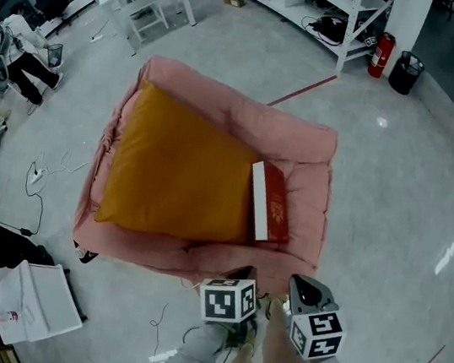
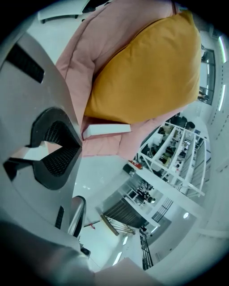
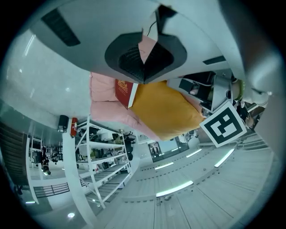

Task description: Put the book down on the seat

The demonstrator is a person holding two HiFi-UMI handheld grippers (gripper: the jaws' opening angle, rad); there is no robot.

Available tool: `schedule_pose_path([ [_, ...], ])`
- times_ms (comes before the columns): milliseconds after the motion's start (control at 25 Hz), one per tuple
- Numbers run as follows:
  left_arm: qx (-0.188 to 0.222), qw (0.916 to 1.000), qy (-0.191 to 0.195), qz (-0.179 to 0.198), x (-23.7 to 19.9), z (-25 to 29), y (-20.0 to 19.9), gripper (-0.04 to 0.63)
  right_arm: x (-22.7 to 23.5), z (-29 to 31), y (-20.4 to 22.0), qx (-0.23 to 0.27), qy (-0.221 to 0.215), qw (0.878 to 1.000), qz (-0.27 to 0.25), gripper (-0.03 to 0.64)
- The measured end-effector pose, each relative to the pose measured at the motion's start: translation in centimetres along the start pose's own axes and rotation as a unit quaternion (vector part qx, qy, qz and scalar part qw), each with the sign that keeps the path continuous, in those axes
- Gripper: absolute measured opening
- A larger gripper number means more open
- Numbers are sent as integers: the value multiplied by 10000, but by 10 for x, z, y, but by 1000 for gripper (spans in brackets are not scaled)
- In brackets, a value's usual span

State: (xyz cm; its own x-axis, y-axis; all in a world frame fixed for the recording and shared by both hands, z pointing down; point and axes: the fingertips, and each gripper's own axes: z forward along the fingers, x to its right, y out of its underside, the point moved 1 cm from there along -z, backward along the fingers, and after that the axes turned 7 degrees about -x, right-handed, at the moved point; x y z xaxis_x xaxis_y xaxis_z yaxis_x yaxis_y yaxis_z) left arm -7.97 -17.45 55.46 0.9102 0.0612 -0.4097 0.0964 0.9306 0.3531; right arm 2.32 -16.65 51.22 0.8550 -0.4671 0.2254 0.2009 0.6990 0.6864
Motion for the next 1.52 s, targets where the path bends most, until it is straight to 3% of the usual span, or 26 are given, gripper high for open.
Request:
schedule_pose_path([
  [440, 75, 9995, 119, 298, 15, -44, 28, 6, -14, -37, 13, 16, 37, 9999, -126, 5],
  [1240, 410, 9983, 178, 384, 1, -99, 65, 6, -68, -79, 21, 344, 45, 9979, -543, 5],
  [1520, 468, 9975, 192, 491, 9, -99, 63, 6, -63, -85, 18, 411, 93, 9972, -613, 5],
])
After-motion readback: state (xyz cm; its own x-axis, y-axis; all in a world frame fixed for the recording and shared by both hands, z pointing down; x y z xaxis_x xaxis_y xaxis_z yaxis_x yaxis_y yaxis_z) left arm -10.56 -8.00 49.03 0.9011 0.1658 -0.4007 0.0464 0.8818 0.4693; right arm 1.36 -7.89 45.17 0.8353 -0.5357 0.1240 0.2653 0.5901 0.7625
